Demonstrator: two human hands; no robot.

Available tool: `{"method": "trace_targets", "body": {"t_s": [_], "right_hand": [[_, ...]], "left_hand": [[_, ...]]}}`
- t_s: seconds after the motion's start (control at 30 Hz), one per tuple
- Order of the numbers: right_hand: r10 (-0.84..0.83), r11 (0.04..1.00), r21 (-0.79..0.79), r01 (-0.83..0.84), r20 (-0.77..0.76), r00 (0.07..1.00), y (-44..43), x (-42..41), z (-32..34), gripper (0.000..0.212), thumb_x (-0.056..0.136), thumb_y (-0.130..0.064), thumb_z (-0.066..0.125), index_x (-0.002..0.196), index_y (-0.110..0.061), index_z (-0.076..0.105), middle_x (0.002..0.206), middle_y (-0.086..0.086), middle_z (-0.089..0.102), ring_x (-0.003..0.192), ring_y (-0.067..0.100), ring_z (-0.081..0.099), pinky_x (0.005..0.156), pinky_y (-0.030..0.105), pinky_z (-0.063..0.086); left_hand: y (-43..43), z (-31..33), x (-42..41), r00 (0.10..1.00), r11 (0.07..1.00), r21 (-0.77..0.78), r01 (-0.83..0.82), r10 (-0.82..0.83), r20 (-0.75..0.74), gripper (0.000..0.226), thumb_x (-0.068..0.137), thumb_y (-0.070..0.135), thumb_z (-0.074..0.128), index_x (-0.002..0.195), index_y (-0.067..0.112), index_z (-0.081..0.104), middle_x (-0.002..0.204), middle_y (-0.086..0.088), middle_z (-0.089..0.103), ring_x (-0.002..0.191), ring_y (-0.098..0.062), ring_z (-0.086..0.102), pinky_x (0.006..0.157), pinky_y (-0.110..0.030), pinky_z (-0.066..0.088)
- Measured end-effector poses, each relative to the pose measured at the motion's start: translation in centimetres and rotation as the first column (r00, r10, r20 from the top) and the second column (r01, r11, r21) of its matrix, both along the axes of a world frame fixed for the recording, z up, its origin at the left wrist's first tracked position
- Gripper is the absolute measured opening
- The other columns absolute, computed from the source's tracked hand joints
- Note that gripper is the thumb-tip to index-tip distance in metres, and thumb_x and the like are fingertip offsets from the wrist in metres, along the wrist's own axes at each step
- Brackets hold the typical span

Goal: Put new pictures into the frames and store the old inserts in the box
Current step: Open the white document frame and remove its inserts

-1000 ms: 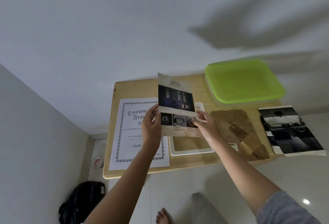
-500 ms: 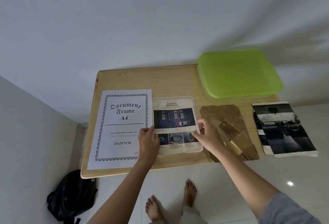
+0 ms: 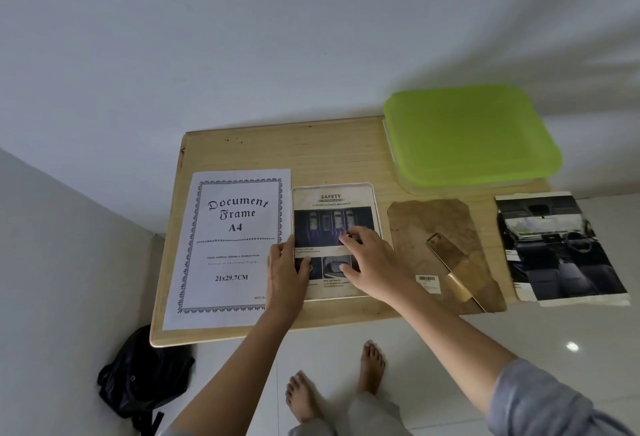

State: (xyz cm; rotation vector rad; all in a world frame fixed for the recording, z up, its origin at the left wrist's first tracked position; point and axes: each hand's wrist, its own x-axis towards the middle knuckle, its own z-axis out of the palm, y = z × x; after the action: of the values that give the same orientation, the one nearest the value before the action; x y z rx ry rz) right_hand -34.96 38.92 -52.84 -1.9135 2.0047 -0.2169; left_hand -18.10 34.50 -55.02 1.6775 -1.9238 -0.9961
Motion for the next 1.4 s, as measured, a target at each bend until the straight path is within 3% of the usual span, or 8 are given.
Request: {"method": "trace_targets", "body": {"t_s": [0.17, 0.47, 0.57, 0.67, 0.83, 0.97, 1.13, 1.4], "right_hand": [[-0.007, 1.000, 0.011, 0.007, -0.010, 1.000, -0.7, 0.1, -0.1, 0.056, 0.087, -0.039, 0.056, 0.136, -0.018, 0.039, 0.141, 0.004, 0.037, 0.131, 0.021, 0.033, 0.106, 0.034, 0.033], [0.041, 0.999, -0.015, -0.041, 0.013, 0.999, -0.7, -0.4, 0.1, 0.049, 0.086, -0.035, 0.057, 0.131, -0.017, 0.047, 0.133, 0.002, 0.044, 0.125, 0.020, 0.039, 0.099, 0.032, 0.041], [-0.055, 0.998, 0.004, 0.055, 0.179, 0.982, -0.6, -1.2, 1.0, 0.040, 0.089, -0.029, 0.055, 0.126, -0.017, 0.050, 0.128, -0.002, 0.046, 0.113, 0.013, 0.047, 0.092, 0.026, 0.046], [-0.212, 0.977, 0.031, 0.213, 0.299, 0.930, 0.0, -3.4, 1.8, 0.036, 0.090, -0.022, 0.053, 0.126, -0.015, 0.049, 0.127, -0.003, 0.046, 0.113, 0.011, 0.048, 0.094, 0.021, 0.037], [-0.474, 0.872, -0.050, 0.488, 0.168, 0.864, 2.3, -7.8, 1.4, 0.038, 0.089, -0.020, 0.056, 0.125, -0.008, 0.051, 0.127, 0.008, 0.049, 0.101, 0.023, 0.056, 0.085, 0.022, 0.040], [-0.647, 0.761, -0.005, 0.648, 0.046, 0.761, 4.4, -9.4, 0.7, 0.048, 0.087, -0.028, 0.059, 0.128, -0.006, 0.049, 0.126, 0.014, 0.045, 0.117, 0.028, 0.044, 0.090, 0.035, 0.043], [-0.636, 0.772, -0.011, 0.636, -0.027, 0.771, 5.4, -9.6, -0.2, 0.041, 0.089, -0.026, 0.058, 0.123, -0.004, 0.052, 0.118, 0.017, 0.047, 0.114, 0.032, 0.044, 0.089, 0.038, 0.042], [-0.616, 0.786, -0.016, 0.618, -0.101, 0.781, 6.3, -9.5, 0.3, 0.040, 0.092, -0.023, 0.052, 0.126, -0.002, 0.048, 0.123, 0.019, 0.045, 0.118, 0.032, 0.039, 0.095, 0.039, 0.039]], "left_hand": [[-0.6, 0.0, -0.1, 1.000, 1.000, 0.012, -0.012, 0.012, -0.006, 0.048, 0.089, 0.015, 0.057, 0.135, 0.010, 0.041, 0.121, -0.008, 0.045, 0.110, -0.023, 0.048, 0.097, -0.038, 0.044], [0.3, -0.1, 0.5, 0.998, 0.999, 0.031, 0.044, -0.042, -0.046, 0.060, 0.086, 0.020, 0.062, 0.139, 0.012, 0.035, 0.122, -0.004, 0.041, 0.115, -0.019, 0.043, 0.099, -0.031, 0.042], [0.5, -0.2, 1.2, 0.987, 0.987, 0.087, 0.136, -0.127, -0.098, 0.082, 0.073, 0.035, 0.075, 0.140, 0.018, 0.032, 0.124, 0.001, 0.035, 0.118, -0.015, 0.038, 0.102, -0.033, 0.042], [0.8, 0.0, 1.9, 0.967, 0.964, 0.102, 0.247, -0.239, -0.088, 0.101, 0.061, 0.038, 0.083, 0.142, 0.021, 0.025, 0.130, 0.002, 0.030, 0.120, -0.009, 0.030, 0.107, -0.031, 0.035], [1.2, -0.1, 2.4, 0.950, 0.944, 0.106, 0.312, -0.312, -0.025, 0.126, 0.051, 0.046, 0.086, 0.147, 0.018, 0.009, 0.143, 0.001, 0.017, 0.129, -0.010, 0.018, 0.113, -0.031, 0.021], [1.4, -0.4, 2.2, 0.953, 0.950, 0.082, 0.301, -0.303, 0.011, 0.123, 0.056, 0.043, 0.085, 0.148, 0.016, 0.007, 0.145, 0.001, 0.015, 0.133, -0.016, 0.016, 0.115, -0.038, 0.024], [1.6, -0.5, 2.1, 0.956, 0.954, 0.057, 0.294, -0.294, -0.007, 0.118, 0.057, 0.045, 0.083, 0.146, 0.023, 0.008, 0.142, 0.003, 0.018, 0.130, -0.014, 0.020, 0.111, -0.036, 0.027], [1.6, -0.2, 2.2, 0.953, 0.952, 0.060, 0.302, -0.301, -0.014, 0.116, 0.060, 0.042, 0.083, 0.146, 0.021, 0.009, 0.143, 0.000, 0.019, 0.131, -0.015, 0.020, 0.112, -0.036, 0.027]]}}
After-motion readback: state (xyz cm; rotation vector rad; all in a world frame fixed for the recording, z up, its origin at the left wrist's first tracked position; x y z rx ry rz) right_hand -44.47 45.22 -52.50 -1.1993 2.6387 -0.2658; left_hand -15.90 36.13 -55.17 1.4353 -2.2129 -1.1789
